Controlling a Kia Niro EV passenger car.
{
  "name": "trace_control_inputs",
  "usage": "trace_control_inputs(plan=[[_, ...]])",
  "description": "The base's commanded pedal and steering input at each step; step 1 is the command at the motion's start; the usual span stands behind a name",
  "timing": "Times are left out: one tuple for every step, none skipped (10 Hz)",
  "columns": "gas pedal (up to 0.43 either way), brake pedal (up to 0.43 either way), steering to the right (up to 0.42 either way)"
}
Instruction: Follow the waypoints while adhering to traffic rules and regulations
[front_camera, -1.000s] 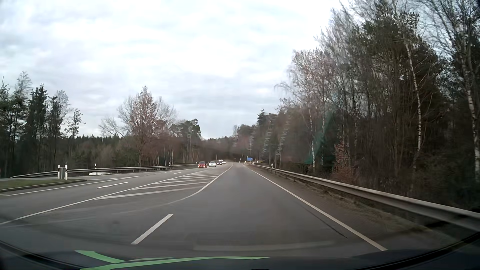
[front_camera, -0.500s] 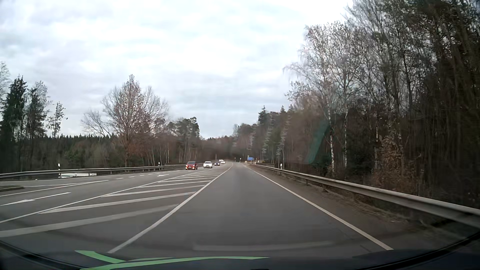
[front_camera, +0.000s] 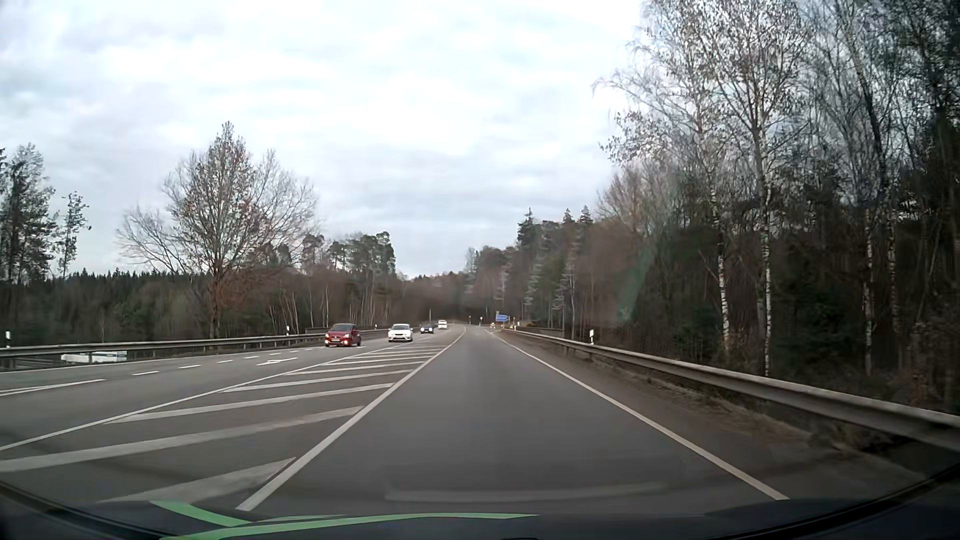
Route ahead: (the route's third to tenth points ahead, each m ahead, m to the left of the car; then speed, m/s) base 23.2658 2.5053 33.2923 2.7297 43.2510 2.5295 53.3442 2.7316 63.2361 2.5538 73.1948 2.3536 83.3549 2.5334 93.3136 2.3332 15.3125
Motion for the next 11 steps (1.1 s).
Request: trace_control_inputs(plan=[[0.15,0.0,0.002],[0.15,0.0,0.003],[0.15,0.0,0.002],[0.15,0.0,0.003],[0.15,0.0,0.002],[0.157,0.0,0.003],[0.157,0.0,0.003],[0.157,0.0,0.003],[0.157,0.0,0.003],[0.157,0.0,0.003],[0.169,0.0,0.003]])
